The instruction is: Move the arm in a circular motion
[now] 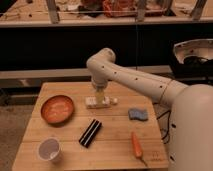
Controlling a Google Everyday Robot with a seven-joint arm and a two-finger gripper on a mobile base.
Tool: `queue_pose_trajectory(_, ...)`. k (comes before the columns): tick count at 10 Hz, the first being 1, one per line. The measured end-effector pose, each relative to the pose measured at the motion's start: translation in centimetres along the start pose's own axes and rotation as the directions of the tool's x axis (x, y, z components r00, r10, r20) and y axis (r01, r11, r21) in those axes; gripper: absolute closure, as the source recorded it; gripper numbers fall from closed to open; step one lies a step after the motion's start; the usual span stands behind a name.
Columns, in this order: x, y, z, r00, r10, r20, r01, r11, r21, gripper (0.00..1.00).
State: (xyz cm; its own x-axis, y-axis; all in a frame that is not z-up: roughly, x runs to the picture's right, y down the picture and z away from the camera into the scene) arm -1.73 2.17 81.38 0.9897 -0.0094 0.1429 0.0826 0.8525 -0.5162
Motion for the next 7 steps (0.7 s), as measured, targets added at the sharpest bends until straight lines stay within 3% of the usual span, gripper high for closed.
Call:
queue_pose_trajectory(1, 3.3, 0.0, -0.4, 0.999, 0.038, -0.012, -0.038, 0.999, 0.002, 0.2)
queue_pose_trajectory(3, 7.6, 0.7, -1.0, 0.995, 0.094, -0.026, -0.094, 0.996, 0.008, 0.2)
queue_pose_trajectory(7, 17.9, 4.7, -2.2, 0.971, 0.235, -0.043, -0.235, 0.972, 0.018, 0.2)
